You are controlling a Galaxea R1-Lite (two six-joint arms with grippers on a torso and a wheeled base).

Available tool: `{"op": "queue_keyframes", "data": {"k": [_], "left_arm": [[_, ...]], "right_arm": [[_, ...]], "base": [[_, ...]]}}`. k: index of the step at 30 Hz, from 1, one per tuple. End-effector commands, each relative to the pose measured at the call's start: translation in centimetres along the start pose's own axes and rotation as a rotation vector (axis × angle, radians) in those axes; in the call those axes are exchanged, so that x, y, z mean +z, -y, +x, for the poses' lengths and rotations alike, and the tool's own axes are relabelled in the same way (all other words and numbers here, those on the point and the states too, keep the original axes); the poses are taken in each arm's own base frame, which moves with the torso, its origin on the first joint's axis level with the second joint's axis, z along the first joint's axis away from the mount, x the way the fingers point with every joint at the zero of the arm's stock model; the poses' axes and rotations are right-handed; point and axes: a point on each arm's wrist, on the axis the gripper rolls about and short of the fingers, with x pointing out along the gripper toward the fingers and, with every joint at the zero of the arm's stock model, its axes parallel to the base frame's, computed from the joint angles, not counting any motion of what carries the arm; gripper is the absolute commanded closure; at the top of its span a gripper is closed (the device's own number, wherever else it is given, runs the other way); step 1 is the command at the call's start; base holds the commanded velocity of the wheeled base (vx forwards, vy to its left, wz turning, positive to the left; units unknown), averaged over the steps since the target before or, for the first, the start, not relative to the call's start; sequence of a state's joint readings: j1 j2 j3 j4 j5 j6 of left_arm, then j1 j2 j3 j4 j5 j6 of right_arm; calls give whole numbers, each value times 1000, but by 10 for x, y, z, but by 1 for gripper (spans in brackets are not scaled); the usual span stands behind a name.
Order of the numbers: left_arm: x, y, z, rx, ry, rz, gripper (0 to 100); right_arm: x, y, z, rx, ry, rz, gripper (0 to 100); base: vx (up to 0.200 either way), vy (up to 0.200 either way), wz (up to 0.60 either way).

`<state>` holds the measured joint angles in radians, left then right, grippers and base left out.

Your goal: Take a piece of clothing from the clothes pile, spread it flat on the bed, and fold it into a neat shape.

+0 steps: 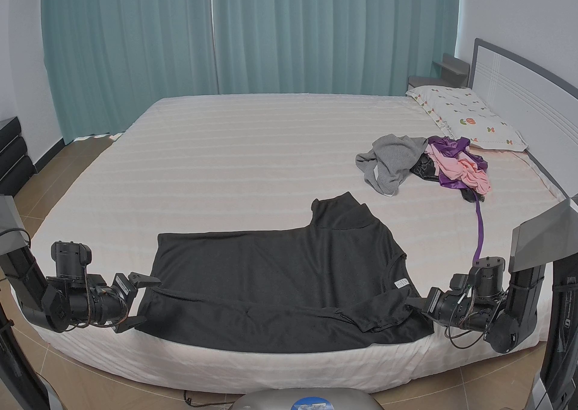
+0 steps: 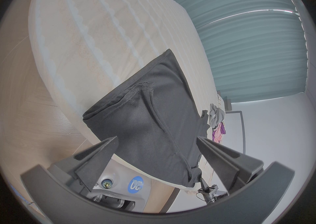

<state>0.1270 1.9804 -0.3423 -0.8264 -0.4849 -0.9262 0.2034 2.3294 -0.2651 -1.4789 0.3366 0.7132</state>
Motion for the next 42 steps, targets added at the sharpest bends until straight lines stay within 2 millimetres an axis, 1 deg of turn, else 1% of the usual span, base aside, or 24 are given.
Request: {"op": "queue_keyframes", "data": {"k": [1, 2, 3, 5, 10, 15, 17, 20, 24, 28, 31, 32, 35, 36, 39, 42], "left_arm": [[0, 0, 0, 0, 0, 0, 0], [1, 0, 0, -1, 1, -3, 0], [1, 0, 0, -1, 1, -3, 0], [1, 1, 0, -2, 2, -4, 0], [1, 1, 0, -3, 3, -3, 0], [1, 1, 0, -3, 3, -3, 0], [1, 1, 0, -3, 3, -1, 0], [1, 1, 0, -2, 2, -4, 0], [1, 1, 0, -2, 2, -4, 0], [1, 1, 0, -2, 2, -2, 0], [1, 1, 0, -3, 3, -3, 0], [1, 1, 0, -2, 2, -4, 0], [1, 1, 0, -2, 2, -2, 0], [1, 1, 0, -2, 2, -2, 0], [1, 1, 0, -2, 2, -4, 0], [1, 1, 0, -2, 2, -1, 0]], "right_arm": [[5, -9, -12, 23, 26, -10, 100], [6, -13, -17, 31, 36, -14, 100], [6, -13, -17, 31, 36, -14, 100], [6, -17, -24, 41, 36, -16, 100], [4, -19, -30, 43, 34, -9, 100], [2, -23, -51, 47, 36, -2, 100], [-6, -23, -57, 56, -8, 3, 100], [-13, -20, -60, 51, -51, 4, 100], [-15, -16, -57, 34, -64, -4, 100], [-19, -11, -60, 12, -85, -52, 100], [-22, -7, -59, -4, -104, -74, 100], [-26, -1, -56, -25, -125, -98, 100], [-28, 2, -53, -32, -136, -112, 100], [-28, 2, -53, -32, -136, -112, 0], [-28, 2, -53, -30, -138, -114, 0], [-25, 1, -52, -20, -117, -118, 0]], "base": [[0, 0, 0], [0, 0, 0], [0, 0, 0], [0, 0, 0], [0, 0, 0], [0, 0, 0], [0, 0, 0], [0, 0, 0], [0, 0, 0], [0, 0, 0], [0, 0, 0], [0, 0, 0], [0, 0, 0], [0, 0, 0], [0, 0, 0], [0, 0, 0]]}}
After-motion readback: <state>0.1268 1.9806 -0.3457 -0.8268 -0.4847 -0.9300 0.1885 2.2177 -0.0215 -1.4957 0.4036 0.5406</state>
